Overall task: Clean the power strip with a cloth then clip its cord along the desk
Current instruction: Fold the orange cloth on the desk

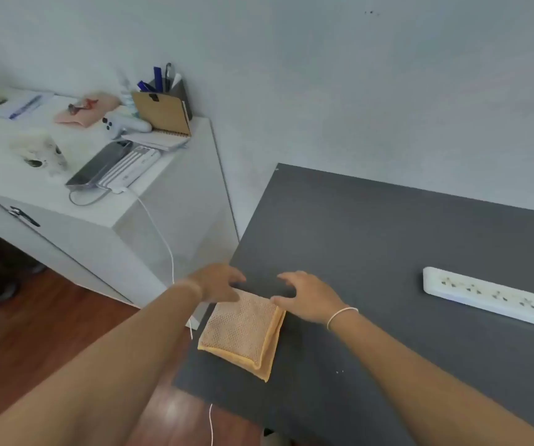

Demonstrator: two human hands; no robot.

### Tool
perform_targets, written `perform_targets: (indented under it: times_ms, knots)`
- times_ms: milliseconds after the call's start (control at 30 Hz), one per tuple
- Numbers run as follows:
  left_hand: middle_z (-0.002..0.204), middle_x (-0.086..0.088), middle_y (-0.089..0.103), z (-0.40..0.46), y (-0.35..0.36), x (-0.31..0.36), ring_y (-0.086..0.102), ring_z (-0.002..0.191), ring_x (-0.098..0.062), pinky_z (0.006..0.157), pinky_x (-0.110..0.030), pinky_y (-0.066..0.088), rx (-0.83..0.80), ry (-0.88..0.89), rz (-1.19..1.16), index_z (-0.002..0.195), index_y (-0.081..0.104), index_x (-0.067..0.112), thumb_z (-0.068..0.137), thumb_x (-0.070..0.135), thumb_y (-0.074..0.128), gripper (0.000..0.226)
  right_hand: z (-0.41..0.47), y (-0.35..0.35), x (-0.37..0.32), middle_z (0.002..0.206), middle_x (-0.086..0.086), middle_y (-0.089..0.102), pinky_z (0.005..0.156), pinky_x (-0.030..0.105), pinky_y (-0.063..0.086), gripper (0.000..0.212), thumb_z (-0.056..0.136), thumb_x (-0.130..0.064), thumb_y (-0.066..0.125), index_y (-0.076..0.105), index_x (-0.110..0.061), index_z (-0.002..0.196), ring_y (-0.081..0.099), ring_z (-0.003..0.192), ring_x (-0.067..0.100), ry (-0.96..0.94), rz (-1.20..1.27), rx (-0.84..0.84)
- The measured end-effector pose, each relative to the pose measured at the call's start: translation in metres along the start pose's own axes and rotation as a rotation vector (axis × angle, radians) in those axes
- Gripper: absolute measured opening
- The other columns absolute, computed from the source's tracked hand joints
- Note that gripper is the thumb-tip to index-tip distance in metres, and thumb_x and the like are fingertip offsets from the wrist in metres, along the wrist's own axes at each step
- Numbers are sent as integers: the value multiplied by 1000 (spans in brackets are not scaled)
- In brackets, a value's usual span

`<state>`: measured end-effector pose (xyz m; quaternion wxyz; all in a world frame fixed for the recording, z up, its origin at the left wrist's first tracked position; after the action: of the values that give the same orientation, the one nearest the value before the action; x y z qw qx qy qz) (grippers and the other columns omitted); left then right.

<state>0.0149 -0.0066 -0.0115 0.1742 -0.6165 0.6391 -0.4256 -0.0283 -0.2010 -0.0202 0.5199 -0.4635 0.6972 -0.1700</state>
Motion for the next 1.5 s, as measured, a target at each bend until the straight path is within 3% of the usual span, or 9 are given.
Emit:
perform_targets:
  times_ms: [167,367,600,767,933,1067,1233,1367,1500]
  knots:
    - [123,-1,54,12,15,-4,52,113,-20,98,-29,41,-3,24,134,125,54,22,84,21,60,42,3,24,1,129,2,53,99,37,45,49,84,-40,53,49,-20,129,46,121,22,71,-51,20]
    - [93,2,57,19,16,-8,53,86,-15,75,-25,42,12,62,138,96,64,14,84,17,55,15,8,35,-3,116,5,56,91,36,46,26,84,-28,55,59,-16,107,50,110,24,101,-76,25]
    - [82,0,60,21,-19,-3,55,78,-18,72,-28,43,251,106,-149,81,58,18,84,13,55,7,13,-5,-7,103,9,62,71,33,39,14,87,-16,46,54,-13,98,53,88,25,109,55,243]
    - [68,9,52,19,-27,8,48,65,-7,59,-18,36,372,211,-256,76,58,17,82,4,55,14,9,-16,0,101,3,61,72,29,42,15,89,-13,46,58,-13,99,56,91,21,8,23,393]
    - [72,12,49,17,-3,0,48,70,-12,64,-18,38,270,254,-187,66,48,30,77,2,56,31,-7,11,14,98,4,61,73,31,47,17,86,-13,48,61,-12,96,55,87,23,-160,-202,364]
    - [86,7,55,18,8,-6,56,88,-17,81,-26,45,168,270,-74,85,64,16,76,3,56,17,-15,28,17,82,-2,63,62,23,40,24,76,-23,40,63,-20,82,58,69,20,-229,-296,345]
    - [91,9,53,18,10,-11,50,87,-10,83,-23,43,96,250,-14,94,69,13,76,8,55,24,-22,34,15,87,-5,60,82,27,41,29,77,-36,48,71,-21,85,55,83,16,-314,-298,293]
    - [86,11,52,21,10,-8,52,84,-11,80,-22,41,94,180,-111,92,69,14,82,16,55,17,-13,33,10,90,-2,60,87,30,39,40,81,-39,43,75,-15,77,53,89,19,-265,-287,337]
    - [91,0,52,26,13,-11,53,87,-21,81,-30,44,186,78,-228,96,55,17,84,17,61,14,4,30,3,105,2,59,92,33,41,26,87,-32,49,65,-12,95,52,98,21,-97,-200,285]
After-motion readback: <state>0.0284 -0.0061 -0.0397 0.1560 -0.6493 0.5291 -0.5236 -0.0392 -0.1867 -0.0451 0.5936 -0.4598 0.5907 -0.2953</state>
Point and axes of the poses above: each hand's wrist, its own z-axis towards the middle knuckle, its own y-axis out of the palm, x = y × z, the point moved 2 cm from there along z, towards the middle knuckle
